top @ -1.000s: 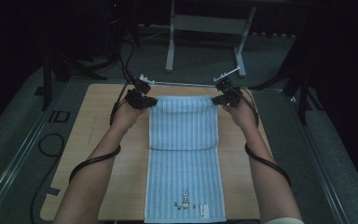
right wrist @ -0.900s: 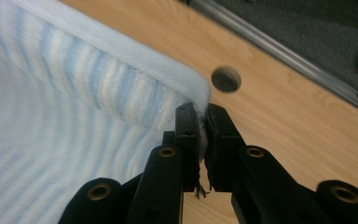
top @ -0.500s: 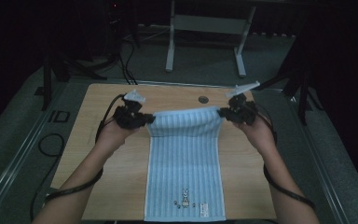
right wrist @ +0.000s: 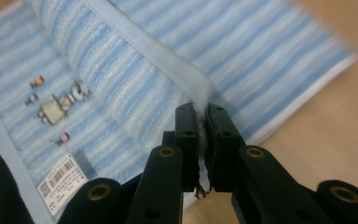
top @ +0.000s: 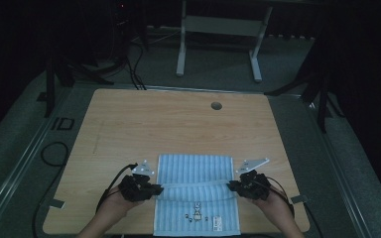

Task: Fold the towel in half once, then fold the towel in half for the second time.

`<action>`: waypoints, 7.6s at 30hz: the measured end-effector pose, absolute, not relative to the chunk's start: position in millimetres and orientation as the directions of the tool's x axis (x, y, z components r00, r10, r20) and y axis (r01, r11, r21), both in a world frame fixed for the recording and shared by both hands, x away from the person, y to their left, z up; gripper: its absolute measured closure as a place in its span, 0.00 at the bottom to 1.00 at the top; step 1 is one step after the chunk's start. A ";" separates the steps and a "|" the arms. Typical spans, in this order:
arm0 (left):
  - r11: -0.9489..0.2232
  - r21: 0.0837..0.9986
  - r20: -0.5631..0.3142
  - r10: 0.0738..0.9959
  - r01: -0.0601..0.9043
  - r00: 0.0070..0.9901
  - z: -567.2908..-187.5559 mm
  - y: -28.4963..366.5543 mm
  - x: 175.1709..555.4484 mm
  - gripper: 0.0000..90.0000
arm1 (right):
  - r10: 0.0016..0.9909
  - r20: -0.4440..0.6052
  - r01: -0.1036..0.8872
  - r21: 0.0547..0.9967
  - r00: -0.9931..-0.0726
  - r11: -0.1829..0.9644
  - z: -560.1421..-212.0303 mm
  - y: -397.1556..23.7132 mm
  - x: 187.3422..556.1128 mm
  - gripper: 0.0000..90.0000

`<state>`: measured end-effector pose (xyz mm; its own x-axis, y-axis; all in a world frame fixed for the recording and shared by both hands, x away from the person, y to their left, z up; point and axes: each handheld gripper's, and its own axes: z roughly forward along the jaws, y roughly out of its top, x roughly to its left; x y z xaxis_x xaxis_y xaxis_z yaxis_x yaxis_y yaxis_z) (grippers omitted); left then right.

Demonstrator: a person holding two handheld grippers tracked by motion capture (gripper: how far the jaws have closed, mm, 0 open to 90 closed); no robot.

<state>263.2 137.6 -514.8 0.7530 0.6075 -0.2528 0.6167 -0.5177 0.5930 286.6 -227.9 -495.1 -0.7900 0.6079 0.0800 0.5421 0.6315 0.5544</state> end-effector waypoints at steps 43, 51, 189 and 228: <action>-0.516 0.624 -0.144 0.662 0.587 0.735 -511.3 138.6 322.9 0.53 | 0.678 0.026 0.575 0.552 -0.735 0.603 -504.3 -240.8 351.3 0.73; -0.497 0.599 -0.152 0.700 0.628 0.698 -523.3 146.9 359.4 0.50 | 0.704 0.031 0.622 0.496 -0.710 0.606 -517.1 -238.8 392.3 0.66; -0.554 0.544 -0.153 0.672 0.630 0.724 -532.0 156.9 397.0 0.67 | 0.624 0.071 0.550 0.557 -0.778 0.622 -530.9 -168.9 425.3 0.74; -0.441 0.675 -0.173 0.685 0.591 0.708 -523.3 174.1 381.6 0.13 | 0.617 0.124 0.523 0.673 -0.777 0.522 -522.3 -162.4 429.1 0.15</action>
